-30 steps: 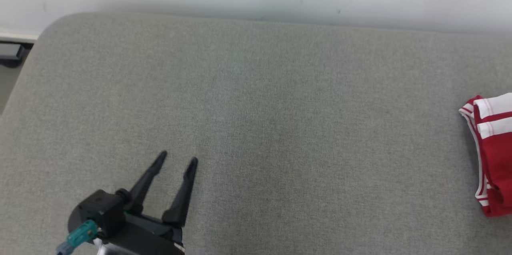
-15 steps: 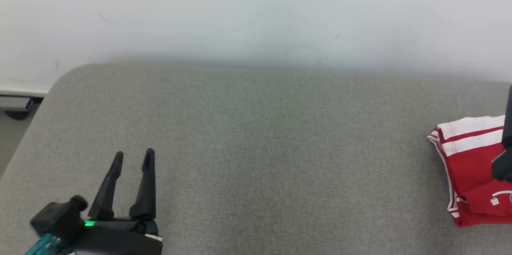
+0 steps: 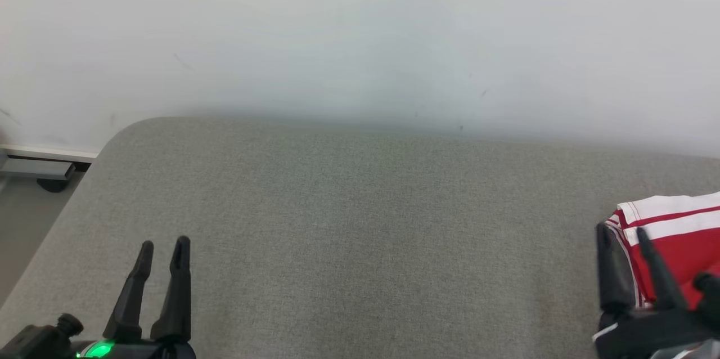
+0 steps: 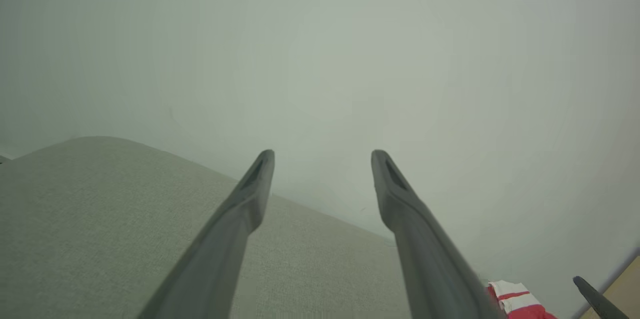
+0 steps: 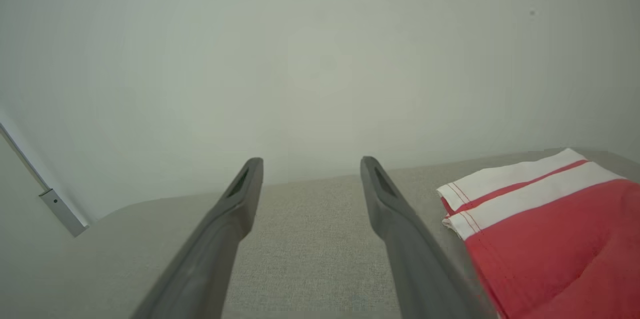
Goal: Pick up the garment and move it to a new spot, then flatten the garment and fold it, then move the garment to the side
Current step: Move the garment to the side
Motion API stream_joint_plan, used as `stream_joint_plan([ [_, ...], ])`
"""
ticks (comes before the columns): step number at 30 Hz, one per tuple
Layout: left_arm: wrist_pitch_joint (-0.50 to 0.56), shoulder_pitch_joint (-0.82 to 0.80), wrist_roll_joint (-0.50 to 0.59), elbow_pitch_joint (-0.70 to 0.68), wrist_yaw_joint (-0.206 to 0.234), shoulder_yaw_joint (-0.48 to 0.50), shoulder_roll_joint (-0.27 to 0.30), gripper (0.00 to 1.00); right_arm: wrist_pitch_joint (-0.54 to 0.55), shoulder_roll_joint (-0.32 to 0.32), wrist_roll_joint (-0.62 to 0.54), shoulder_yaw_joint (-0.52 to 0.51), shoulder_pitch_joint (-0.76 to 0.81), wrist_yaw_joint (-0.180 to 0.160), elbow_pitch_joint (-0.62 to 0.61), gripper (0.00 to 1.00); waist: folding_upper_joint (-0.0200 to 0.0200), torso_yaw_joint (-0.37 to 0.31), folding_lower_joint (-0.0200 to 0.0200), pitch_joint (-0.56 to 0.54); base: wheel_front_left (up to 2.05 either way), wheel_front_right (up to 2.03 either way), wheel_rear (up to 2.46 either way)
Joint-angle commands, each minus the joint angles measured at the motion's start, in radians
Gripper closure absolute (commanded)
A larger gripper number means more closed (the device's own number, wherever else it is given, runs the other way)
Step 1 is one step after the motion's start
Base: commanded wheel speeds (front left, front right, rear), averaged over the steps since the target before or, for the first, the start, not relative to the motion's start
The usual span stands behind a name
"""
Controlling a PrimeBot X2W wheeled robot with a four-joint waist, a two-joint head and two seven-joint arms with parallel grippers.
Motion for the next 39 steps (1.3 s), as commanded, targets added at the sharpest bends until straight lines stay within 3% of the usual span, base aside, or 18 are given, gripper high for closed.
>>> stream_joint_plan([
  [1, 0.007, 0.013, 0.027, 0.012, -0.011, -0.012, 0.023, 0.00, -0.021, -0.002, 0.018, 0.031, 0.025, -0.001, 0.014, 0.00, 0.0002, 0.000, 0.0002, -0.003, 0.00, 0.00, 0.00],
  [8, 0.027, 0.023, 0.148, 0.051, 0.018, -0.055, 0.095, 0.00, -0.087, -0.002, 0.014, 0.129, 0.093, -0.001, 0.020, 0.00, 0.0002, -0.018, 0.0002, -0.012, 0.00, 0.00, 0.00],
  [16, 0.071, 0.048, 0.273, 0.054, 0.095, -0.091, 0.151, 0.00, -0.097, -0.002, -0.009, 0.133, 0.152, -0.001, 0.024, 0.00, 0.0002, -0.054, 0.0002, -0.024, 0.00, 0.00, 0.00],
  [24, 0.035, 0.085, 0.176, 0.031, 0.142, -0.025, 0.069, 0.00, -0.081, -0.001, 0.011, 0.105, 0.144, -0.001, 0.043, 0.00, 0.0002, -0.063, 0.0002, -0.026, 0.00, 0.00, 0.00],
  [29, 0.012, 0.106, 0.125, 0.027, 0.120, 0.006, 0.032, 0.00, -0.059, -0.001, 0.000, 0.104, 0.142, -0.001, 0.037, 0.00, 0.0002, -0.052, 0.0002, -0.031, 0.00, 0.00, 0.00],
  [31, 0.007, 0.104, 0.116, 0.024, 0.084, -0.003, 0.024, 0.00, -0.049, -0.002, -0.007, 0.104, 0.136, -0.001, 0.027, 0.00, 0.0002, -0.047, 0.0002, -0.031, 0.00, 0.00, 0.00],
  [34, 0.003, 0.104, 0.135, 0.042, 0.072, -0.008, 0.025, 0.00, -0.032, -0.001, -0.014, 0.102, 0.134, -0.001, 0.014, 0.00, 0.0002, -0.044, 0.0002, -0.029, 0.00, 0.00, 0.00],
  [39, 0.005, 0.100, 0.172, 0.061, 0.081, -0.019, 0.039, 0.00, -0.007, -0.001, -0.026, 0.087, 0.140, -0.001, 0.001, 0.00, 0.0002, -0.044, 0.0002, -0.027, 0.00, 0.00, 0.00],
])
